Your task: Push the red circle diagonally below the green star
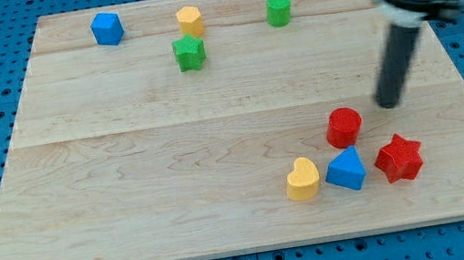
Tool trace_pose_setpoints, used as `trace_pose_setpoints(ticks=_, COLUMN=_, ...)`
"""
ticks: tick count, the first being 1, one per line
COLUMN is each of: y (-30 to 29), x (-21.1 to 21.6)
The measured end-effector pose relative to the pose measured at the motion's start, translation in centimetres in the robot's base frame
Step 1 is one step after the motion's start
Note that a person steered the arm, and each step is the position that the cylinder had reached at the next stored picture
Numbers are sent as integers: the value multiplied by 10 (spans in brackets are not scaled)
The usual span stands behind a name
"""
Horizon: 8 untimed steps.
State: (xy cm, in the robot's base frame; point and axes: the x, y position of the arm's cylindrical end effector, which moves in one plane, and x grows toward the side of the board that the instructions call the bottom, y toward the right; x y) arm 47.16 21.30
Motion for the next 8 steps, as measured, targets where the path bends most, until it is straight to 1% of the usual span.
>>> trace_pose_setpoints(ticks=1, y=-45, x=19)
trace_pose_setpoints(ticks=2, y=-115, x=20)
trace_pose_setpoints(ticks=4, y=-157, x=68)
trace_pose_setpoints(ticks=5, y=-184, x=51)
trace_pose_setpoints(ticks=6, y=-184, x=25)
trace_pose_setpoints(ticks=7, y=-203, x=-8)
trace_pose_setpoints(ticks=8, y=-210, x=-30)
